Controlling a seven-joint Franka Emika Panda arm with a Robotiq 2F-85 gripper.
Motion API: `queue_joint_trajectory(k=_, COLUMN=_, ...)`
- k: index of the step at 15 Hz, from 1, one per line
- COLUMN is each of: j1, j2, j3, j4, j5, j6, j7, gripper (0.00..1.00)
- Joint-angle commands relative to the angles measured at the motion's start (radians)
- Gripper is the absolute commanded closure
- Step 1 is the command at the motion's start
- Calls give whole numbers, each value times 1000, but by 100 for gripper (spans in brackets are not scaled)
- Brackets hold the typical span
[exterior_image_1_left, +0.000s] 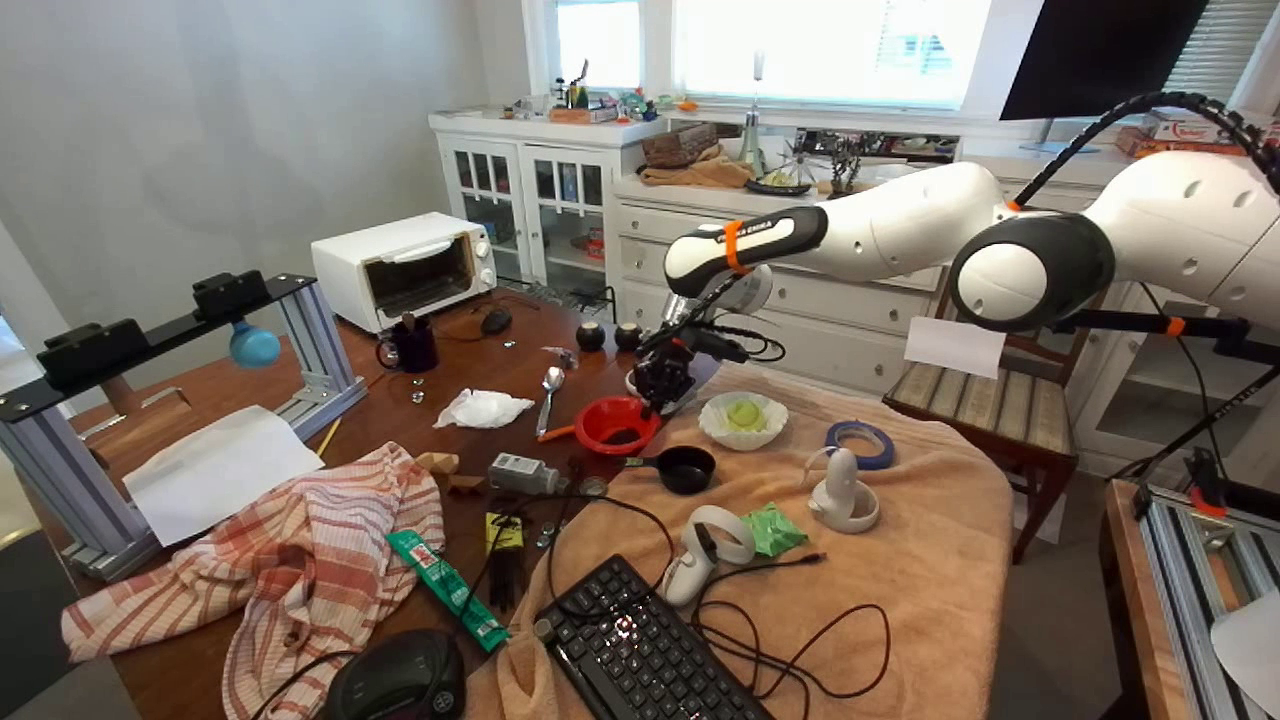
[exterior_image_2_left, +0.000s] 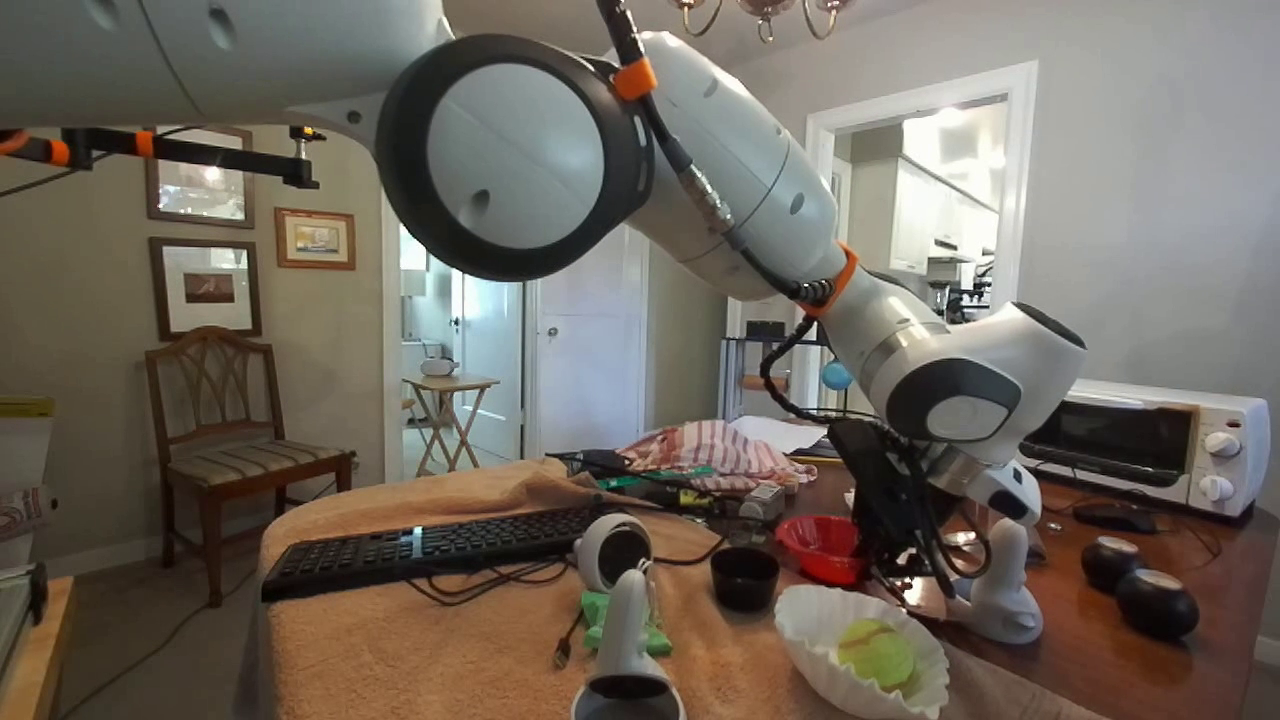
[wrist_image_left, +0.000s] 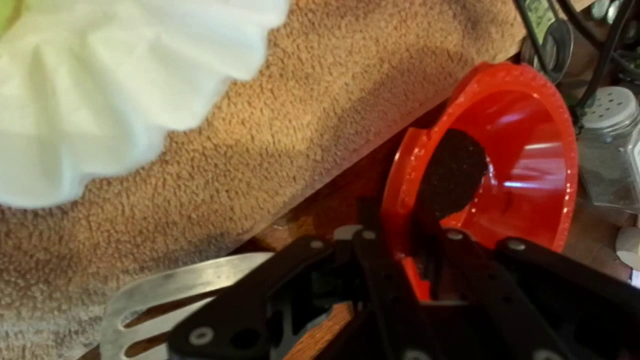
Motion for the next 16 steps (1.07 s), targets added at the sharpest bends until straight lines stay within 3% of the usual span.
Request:
queue_joint_trajectory(k=1, j1=8, j2=41, j3=-3, j4=68, j5=-8, j6=-38, j7=31, gripper=100)
queue_joint_trajectory(k=16, j1=-19, j2=26, j3=13, j4=94, j5=7, j6=-159, j7=20, gripper=99)
